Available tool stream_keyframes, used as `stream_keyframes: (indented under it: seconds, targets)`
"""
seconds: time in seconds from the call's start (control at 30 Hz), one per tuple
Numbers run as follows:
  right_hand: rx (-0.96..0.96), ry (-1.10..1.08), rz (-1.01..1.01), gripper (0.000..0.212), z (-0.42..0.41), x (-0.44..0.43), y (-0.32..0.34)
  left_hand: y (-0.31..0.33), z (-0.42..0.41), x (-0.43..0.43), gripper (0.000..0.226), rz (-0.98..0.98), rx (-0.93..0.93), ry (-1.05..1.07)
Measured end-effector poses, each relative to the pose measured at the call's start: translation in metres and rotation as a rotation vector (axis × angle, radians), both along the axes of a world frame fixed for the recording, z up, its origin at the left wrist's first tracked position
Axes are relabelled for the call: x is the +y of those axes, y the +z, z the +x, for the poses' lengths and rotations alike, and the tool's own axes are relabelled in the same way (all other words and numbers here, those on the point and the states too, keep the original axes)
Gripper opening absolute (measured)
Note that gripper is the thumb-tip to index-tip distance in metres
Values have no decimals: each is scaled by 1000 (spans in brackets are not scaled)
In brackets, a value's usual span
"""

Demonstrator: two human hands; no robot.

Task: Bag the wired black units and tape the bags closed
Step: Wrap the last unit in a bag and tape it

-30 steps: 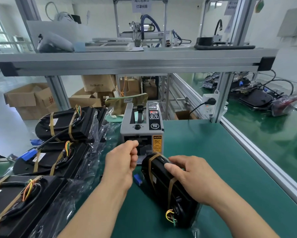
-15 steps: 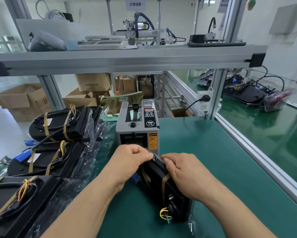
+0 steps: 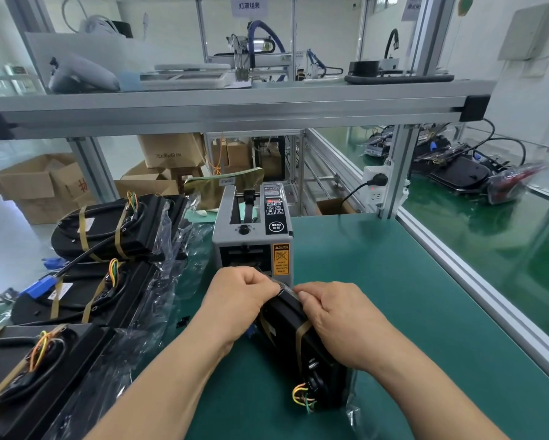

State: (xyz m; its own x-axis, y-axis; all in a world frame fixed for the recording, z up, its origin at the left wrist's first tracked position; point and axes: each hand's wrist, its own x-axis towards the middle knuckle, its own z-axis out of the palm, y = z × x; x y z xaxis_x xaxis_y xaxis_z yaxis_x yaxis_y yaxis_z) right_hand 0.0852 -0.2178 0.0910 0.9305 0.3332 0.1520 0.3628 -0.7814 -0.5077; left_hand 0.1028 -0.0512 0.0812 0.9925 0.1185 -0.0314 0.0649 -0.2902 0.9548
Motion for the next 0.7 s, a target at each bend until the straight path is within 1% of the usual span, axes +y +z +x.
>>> stream_keyframes:
  seconds: [0.07, 0.33, 0.5, 0.57, 0.6, 0.67, 0.7]
  targets:
    - [-3, 0, 1, 36, 0, 0, -1, 2, -2, -2, 14, 9, -1, 4]
    - [52, 17, -81, 32, 1, -1, 2, 1, -3, -1, 14, 91, 0, 9]
    - [78, -8, -56, 33, 0, 0, 3, -3, 1, 0, 11, 142, 0, 39]
    - [90, -16, -43, 33, -1, 0, 3, -7, 2, 2, 4, 149, -19, 63]
    - [88, -9, -45, 33, -1, 0, 3, -9, 3, 3, 5, 138, -27, 74]
    - [90, -5, -45, 33, -1, 0, 3, -14, 6, 6, 17, 102, -29, 78]
    - [94, -8, -36, 34, -1, 0, 3, -15, 6, 7, 19, 98, -32, 73]
